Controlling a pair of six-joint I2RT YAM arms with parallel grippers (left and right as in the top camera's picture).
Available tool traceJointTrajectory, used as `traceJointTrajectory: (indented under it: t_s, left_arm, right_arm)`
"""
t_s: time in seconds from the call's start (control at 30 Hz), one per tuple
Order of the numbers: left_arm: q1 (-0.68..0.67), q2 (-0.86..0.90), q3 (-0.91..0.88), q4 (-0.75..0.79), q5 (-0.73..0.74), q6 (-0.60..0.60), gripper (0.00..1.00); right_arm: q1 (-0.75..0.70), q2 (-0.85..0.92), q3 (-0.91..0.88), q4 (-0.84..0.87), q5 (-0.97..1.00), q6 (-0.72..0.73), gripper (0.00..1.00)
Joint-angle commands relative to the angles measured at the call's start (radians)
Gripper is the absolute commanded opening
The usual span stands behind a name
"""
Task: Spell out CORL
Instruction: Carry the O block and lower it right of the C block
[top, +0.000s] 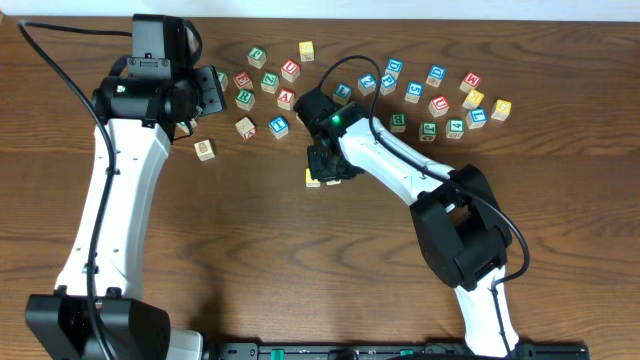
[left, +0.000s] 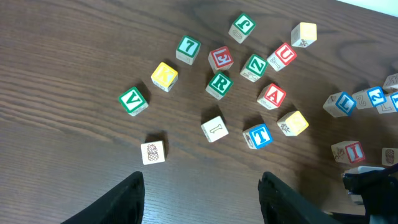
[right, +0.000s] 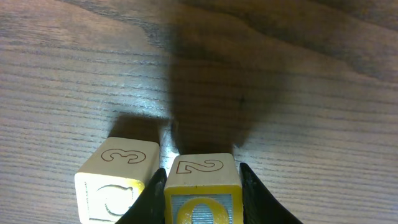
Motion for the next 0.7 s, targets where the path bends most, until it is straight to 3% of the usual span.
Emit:
traceJointTrajectory:
  t_s: [0.0,0.47,0.67]
  left_arm:
    - [0.001,0.0,-0.008,0.0,-0.013,0.009,0.58]
    - [0.001,0.0,-0.008,0.0,-0.013,0.009,0.58]
    - [0.001,0.0,-0.008,0.001,-0.013,0.009,0.58]
  right_arm:
    - [0.006,0.005,-0.013,-0.001,0.013,0.039,0.17]
    - [0.009,0.006,-0.04,0.029,0.023,0.053,0.2]
    - [0.009,0.006,-0.041,0.029,0.023,0.052,0.33]
